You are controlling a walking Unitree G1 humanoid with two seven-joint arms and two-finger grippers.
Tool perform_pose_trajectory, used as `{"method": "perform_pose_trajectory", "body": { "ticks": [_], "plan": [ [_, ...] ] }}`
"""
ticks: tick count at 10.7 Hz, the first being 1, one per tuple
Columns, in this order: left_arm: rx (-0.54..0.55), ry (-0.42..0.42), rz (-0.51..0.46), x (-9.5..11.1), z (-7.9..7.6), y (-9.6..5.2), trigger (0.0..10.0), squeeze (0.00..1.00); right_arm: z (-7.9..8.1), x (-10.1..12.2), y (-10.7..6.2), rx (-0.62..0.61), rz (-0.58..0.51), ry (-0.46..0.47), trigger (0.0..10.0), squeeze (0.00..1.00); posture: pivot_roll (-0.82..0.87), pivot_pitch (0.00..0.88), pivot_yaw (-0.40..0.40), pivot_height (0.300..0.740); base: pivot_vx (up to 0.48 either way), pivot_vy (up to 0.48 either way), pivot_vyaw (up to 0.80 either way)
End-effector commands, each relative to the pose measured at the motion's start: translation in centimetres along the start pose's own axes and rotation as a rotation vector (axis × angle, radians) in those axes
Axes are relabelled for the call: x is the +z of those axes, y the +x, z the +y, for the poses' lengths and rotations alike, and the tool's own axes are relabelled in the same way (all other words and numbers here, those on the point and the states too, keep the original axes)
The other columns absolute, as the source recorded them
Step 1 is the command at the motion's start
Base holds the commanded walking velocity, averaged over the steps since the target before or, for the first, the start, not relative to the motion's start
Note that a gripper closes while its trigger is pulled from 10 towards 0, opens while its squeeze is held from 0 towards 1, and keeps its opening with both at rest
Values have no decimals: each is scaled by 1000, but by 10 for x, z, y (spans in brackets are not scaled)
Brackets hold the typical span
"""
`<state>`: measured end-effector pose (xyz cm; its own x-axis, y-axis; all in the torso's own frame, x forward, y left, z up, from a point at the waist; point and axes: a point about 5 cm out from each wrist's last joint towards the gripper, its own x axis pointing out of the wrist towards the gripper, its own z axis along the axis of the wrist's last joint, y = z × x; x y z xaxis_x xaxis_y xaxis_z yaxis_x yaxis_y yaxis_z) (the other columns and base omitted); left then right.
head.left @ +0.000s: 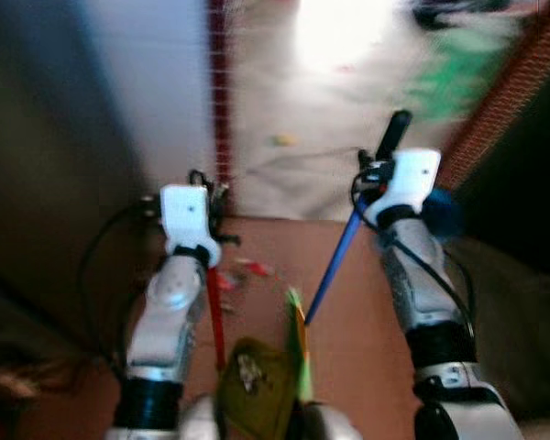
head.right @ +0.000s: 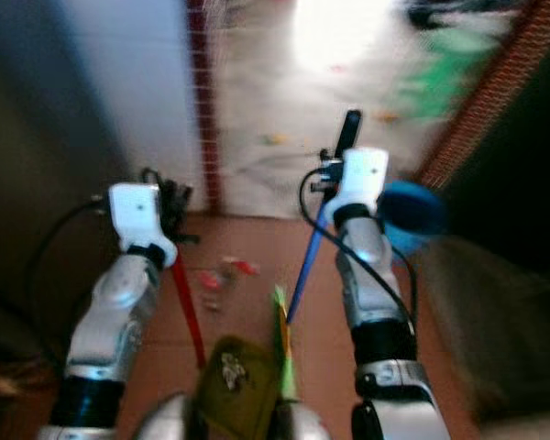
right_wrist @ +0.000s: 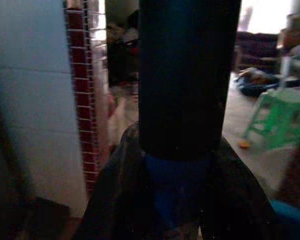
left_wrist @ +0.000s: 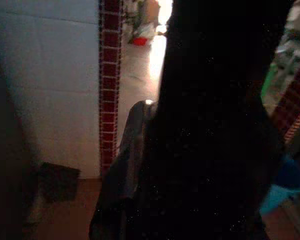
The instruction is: Sweep floor
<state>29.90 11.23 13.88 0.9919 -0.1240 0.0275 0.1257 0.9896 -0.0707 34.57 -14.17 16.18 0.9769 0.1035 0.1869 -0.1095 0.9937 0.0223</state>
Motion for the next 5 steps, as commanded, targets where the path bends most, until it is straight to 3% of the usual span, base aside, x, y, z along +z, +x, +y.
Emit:
{"method": "perform_pose_trajectory", "body": {
  "ticks": [1,2,3,5],
  "plan": [
    [-17,-10,-33,8,-5,0,10000,0,-1,7,2,0,-28,-5,10000,0,18,42,-42,740,-266,0,-569],
    [-19,-8,-33,8,-6,1,10000,0,-1,7,3,-2,-30,0,10000,0,20,43,-41,740,-266,0,-556],
    [-19,-8,-35,8,-7,1,10000,0,-2,6,1,-1,-28,-4,10000,0,25,46,-45,740,-266,0,0],
    [-14,-14,-35,8,-8,1,10000,0,-3,5,1,0,-24,-11,10000,0,23,42,-51,740,0,0,0]
  ]
}}
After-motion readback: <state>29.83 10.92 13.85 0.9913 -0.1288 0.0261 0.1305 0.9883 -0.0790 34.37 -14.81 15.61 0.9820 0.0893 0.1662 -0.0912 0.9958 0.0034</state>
